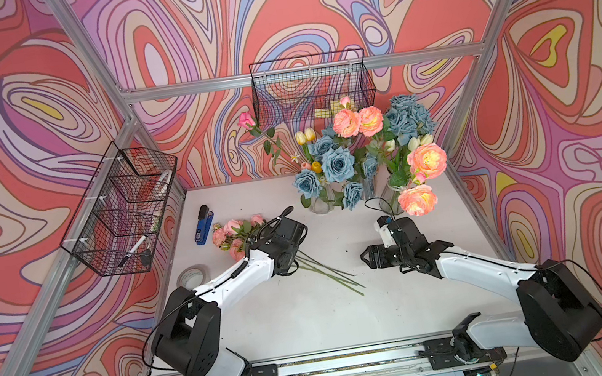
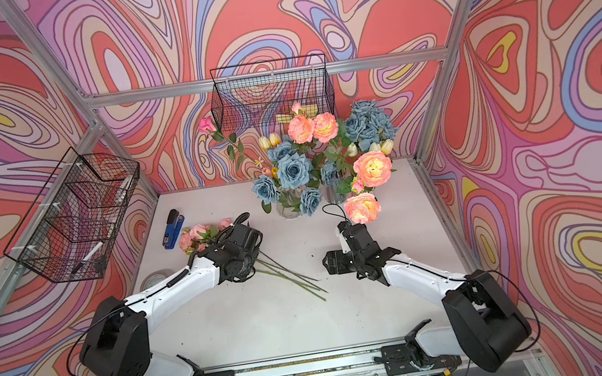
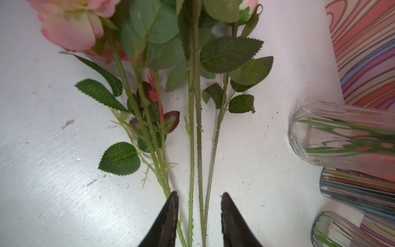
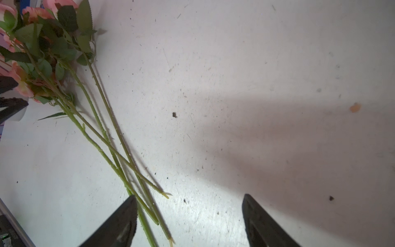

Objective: Pick out pink flowers from the vase
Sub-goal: Place the flower at the center of the board, then pick up the flower from the vase.

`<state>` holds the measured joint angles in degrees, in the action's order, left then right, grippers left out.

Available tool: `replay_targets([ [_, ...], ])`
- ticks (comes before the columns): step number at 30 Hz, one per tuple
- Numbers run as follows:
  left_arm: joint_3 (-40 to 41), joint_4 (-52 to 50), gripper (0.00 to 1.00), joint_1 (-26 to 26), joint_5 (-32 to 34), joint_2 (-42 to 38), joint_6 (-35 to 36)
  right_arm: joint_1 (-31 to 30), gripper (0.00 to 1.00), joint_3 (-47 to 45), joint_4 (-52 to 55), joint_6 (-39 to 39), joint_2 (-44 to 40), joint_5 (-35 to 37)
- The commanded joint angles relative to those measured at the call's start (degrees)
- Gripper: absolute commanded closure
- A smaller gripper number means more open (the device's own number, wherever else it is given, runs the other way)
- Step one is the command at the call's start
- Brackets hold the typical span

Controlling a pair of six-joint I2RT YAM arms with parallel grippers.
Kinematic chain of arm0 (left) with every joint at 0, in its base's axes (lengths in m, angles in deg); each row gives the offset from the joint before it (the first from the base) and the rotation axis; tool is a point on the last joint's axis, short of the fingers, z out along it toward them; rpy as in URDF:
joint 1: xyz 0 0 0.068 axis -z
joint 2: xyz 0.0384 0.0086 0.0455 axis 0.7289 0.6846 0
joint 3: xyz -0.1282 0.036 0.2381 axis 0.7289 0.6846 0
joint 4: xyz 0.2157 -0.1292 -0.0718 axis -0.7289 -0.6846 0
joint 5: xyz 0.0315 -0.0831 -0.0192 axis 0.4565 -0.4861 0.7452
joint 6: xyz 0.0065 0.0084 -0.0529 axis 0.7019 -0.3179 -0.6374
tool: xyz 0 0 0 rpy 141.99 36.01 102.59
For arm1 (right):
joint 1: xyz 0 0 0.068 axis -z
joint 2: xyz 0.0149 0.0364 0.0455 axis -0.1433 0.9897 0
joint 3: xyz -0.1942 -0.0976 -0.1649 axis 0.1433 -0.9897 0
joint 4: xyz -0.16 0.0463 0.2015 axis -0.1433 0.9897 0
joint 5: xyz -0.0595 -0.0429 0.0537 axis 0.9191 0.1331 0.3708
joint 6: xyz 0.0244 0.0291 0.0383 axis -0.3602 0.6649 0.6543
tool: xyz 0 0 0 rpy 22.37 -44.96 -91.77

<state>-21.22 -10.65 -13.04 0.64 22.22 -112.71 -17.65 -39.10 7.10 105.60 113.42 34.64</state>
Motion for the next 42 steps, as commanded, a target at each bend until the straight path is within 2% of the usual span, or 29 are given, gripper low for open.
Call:
replay_targets([
  [1,1.61,9.37,0.57,-0.23,0.23,-1.97,5.13,0.26,0.17,-0.97,-2.15,0.64,0.15,1.72],
  [6,9.38,26.57,0.38,-0.22,-2.01,-4.79,11.39,0.39,0.16,-0.03,-3.01,2.06,4.25,1.15],
  [9,16.11,42.99,0.24,-0.25,-4.27,-6.18,15.79,0.4,0.04,-0.34,-3.61,3.47,4.67,2.66],
  [11,18.93,51.87,0.16,-0.21,-6.0,-6.14,18.25,0.49,0.03,-0.78,-4.39,3.75,4.26,3.9],
  [14,19.02,55.26,0.0,-0.27,-8.1,-5.38,20.0,1.11,0.02,-1.81,-6.07,4.07,3.58,5.31],
  [18,18.47,60.81,0.0,-0.27,-12.62,-3.58,23.81,1.38,0.02,-3.81,-9.55,4.28,2.74,8.92],
  [22,18.64,68.17,0.0,-0.27,-17.09,-0.76,24.86,1.36,0.02,-7.89,-16.01,4.48,-0.47,16.18],
  [26,17.48,69.95,0.0,-0.25,-20.96,0.77,26.03,1.3,0.02,-10.3,-20.19,2.43,-2.28,22.25],
  [31,17.08,70.69,0.0,-0.27,-22.74,0.52,28.04,1.41,0.02,-12.28,-23.37,-0.39,-4.1,29.99],
  [34,17.35,70.43,0.0,-0.27,-22.62,-0.08,29.25,1.39,0.03,-16.24,-30.61,-1.56,-8.13,34.12],
  [37,17.41,70.42,0.0,-0.27,-22.54,-0.2,29.52,1.45,0.04,-19.46,-38.9,-3.47,-9.5,35.39],
  [42,17.6,70.82,0.0,-0.27,-23.01,-0.12,29.61,1.34,0.05,-16.12,-41.02,-6.26,-5.02,35.28],
])
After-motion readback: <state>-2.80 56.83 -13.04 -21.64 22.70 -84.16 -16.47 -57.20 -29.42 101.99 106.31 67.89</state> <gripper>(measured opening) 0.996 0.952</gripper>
